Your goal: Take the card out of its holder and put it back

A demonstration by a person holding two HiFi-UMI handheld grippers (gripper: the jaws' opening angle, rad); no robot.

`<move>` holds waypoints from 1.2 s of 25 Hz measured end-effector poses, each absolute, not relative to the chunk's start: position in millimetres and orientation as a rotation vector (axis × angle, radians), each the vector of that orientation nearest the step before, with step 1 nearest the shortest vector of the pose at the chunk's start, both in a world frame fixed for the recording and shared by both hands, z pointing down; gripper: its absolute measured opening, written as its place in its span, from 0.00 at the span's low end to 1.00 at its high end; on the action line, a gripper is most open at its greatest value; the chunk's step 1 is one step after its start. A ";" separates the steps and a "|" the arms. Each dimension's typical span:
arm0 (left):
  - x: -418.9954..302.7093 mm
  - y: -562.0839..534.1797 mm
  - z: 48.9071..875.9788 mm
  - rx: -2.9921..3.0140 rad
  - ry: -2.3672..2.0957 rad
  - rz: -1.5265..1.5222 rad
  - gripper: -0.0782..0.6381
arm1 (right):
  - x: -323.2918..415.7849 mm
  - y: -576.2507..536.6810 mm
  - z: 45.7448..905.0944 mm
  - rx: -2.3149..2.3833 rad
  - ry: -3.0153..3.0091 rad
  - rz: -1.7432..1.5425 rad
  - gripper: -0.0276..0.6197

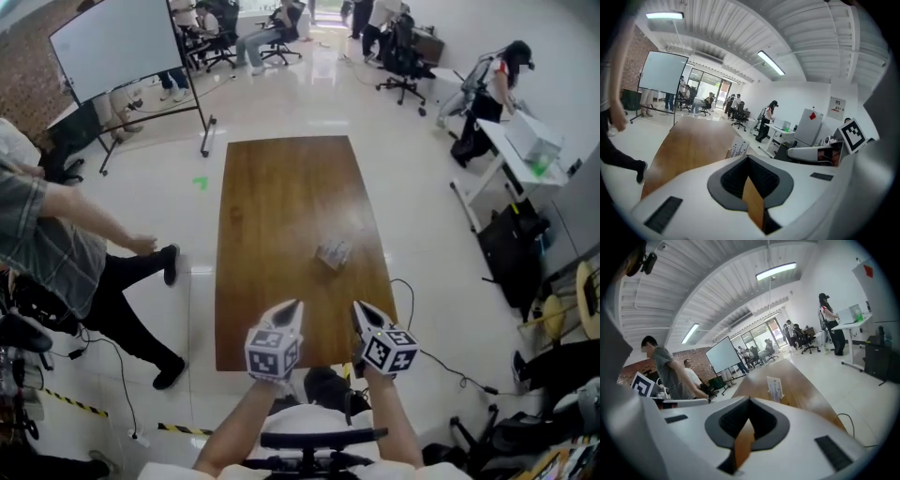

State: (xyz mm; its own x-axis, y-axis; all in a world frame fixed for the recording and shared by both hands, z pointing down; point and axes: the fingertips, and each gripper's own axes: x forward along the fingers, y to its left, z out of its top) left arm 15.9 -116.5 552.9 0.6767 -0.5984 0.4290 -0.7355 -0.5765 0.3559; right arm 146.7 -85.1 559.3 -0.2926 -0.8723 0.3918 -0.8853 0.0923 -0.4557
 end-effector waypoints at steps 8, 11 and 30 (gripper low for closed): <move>37.2 -154.7 555.6 2.372 -1.035 0.372 0.10 | 178.1 -138.5 552.4 1.877 -2.344 0.896 0.08; 45.1 -167.8 558.6 2.369 -1.030 0.378 0.10 | 189.2 -159.8 563.7 1.853 -2.323 0.881 0.12; 83.7 -226.3 588.4 2.242 -0.993 0.392 0.10 | 210.4 -276.3 653.3 1.524 -2.216 0.827 0.32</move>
